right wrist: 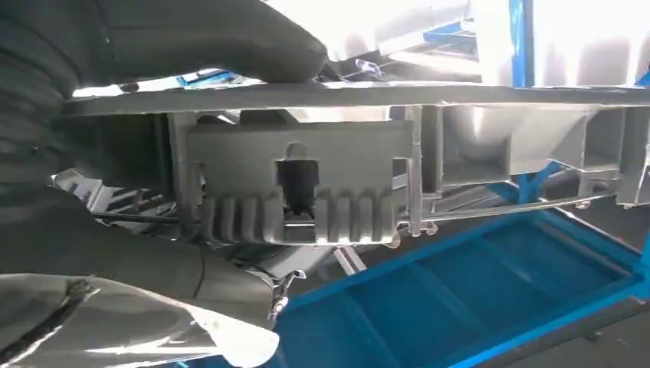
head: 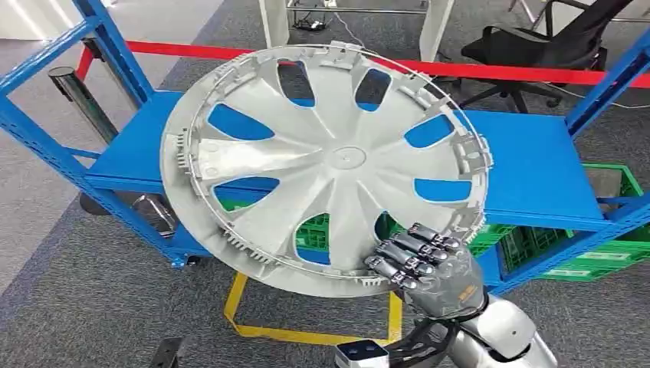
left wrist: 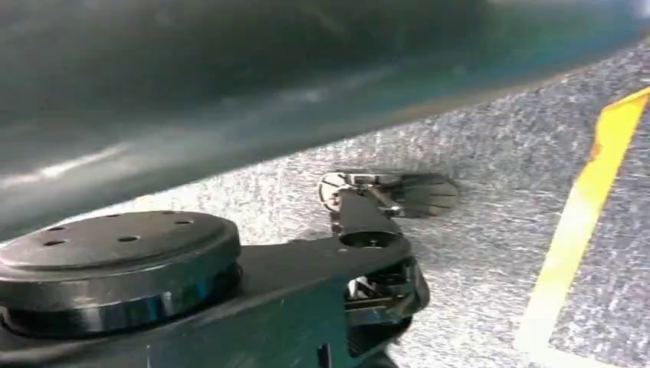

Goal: Take the parts from the cabinet and place them on the table.

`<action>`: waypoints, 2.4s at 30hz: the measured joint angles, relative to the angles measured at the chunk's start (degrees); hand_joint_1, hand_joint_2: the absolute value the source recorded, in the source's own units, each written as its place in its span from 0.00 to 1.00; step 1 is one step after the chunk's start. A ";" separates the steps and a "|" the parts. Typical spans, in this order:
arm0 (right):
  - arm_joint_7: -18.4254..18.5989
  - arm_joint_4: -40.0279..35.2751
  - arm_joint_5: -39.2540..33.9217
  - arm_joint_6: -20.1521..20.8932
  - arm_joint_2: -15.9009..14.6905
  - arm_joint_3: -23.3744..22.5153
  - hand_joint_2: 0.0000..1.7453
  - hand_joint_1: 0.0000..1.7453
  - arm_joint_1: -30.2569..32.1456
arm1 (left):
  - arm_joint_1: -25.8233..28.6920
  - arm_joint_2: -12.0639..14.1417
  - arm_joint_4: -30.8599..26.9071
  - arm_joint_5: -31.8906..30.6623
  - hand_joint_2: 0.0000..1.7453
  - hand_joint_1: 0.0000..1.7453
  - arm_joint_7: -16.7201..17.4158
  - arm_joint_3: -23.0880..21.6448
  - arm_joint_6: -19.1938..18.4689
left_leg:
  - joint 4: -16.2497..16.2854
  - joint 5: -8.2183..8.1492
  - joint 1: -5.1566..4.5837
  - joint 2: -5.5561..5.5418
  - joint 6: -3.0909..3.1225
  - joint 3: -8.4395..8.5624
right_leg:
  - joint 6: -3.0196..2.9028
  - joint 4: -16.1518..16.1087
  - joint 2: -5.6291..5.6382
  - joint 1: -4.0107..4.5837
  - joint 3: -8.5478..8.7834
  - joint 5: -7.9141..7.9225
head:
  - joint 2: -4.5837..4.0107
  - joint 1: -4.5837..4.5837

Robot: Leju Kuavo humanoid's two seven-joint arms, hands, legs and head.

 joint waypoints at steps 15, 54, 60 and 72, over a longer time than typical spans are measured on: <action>0.28 -0.04 -0.17 0.00 0.94 -0.33 1.00 1.00 0.27 | 0.04 0.13 0.04 0.00 0.00 0.00 -0.15 -0.52 -0.33 | 10.54 -6.32 0.60 -0.17 -2.71 1.89 | -3.59 -8.14 -0.02 0.25 -1.45 3.66 | 0.00 -0.11; 14.27 -2.10 9.15 -0.02 -0.72 0.48 1.00 1.00 0.80 | -1.52 0.39 0.07 -2.45 0.00 0.00 1.46 -4.44 -3.63 | -2.66 -4.61 0.44 -0.07 0.14 7.58 | -0.91 -6.81 0.05 -0.01 -5.88 3.68 | 0.00 0.29; 16.77 -2.49 10.16 -0.02 -2.56 0.98 1.00 1.00 0.85 | -1.53 0.39 0.07 -2.60 0.00 0.00 1.55 -5.20 -4.09 | -1.18 -1.61 -0.38 0.09 0.57 2.36 | -0.90 5.94 0.07 0.07 -5.43 -1.00 | 0.00 0.59; 18.64 -3.61 10.77 -0.02 -3.48 2.05 1.00 1.00 0.77 | -1.42 0.61 0.07 -2.91 0.00 0.00 1.90 -6.12 -4.31 | 13.74 -11.32 0.32 -0.32 -2.74 -4.16 | -4.04 -10.15 -0.37 0.35 1.71 2.74 | 0.00 0.07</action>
